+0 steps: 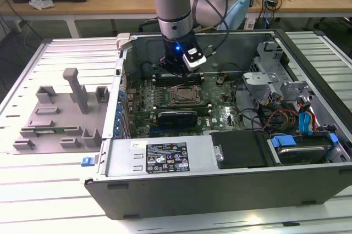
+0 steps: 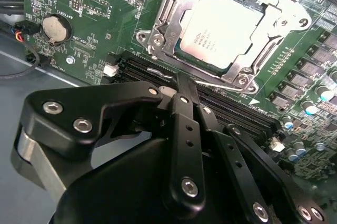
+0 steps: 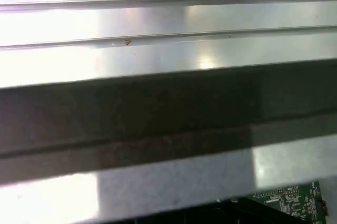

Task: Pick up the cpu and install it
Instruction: 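Install the first cpu locking lever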

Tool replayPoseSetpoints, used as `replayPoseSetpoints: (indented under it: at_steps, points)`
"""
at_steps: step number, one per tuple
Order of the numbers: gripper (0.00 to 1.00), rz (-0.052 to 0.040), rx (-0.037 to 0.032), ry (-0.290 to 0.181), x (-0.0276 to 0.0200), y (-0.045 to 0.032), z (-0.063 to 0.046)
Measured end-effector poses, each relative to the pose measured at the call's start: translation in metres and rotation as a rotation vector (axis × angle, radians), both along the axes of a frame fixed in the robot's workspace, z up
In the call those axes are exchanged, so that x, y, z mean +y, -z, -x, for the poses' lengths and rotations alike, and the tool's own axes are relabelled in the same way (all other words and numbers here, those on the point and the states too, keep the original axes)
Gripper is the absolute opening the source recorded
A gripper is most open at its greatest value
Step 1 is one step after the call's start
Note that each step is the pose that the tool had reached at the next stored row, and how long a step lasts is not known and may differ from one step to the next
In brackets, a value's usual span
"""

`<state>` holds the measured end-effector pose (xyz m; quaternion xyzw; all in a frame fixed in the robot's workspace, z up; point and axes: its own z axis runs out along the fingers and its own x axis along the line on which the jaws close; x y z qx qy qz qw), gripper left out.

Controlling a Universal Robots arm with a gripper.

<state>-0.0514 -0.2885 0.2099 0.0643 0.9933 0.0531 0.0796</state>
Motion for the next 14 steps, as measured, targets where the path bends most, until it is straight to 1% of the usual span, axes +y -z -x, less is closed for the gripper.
replayPoseSetpoints:
  at_steps: [3, 4, 6, 14]
  points:
    - [0.11, -0.0003, -0.0002, 0.029, 0.0018, 0.0014, 0.0000]
    - [0.11, -0.0001, -0.0001, 0.036, 0.0018, 0.0016, -0.0001]
    - [0.11, 0.0000, -0.0001, 0.072, 0.0018, 0.0029, 0.0000]
    - [0.11, 0.0000, -0.0001, 0.150, 0.0018, 0.0068, 0.0000]
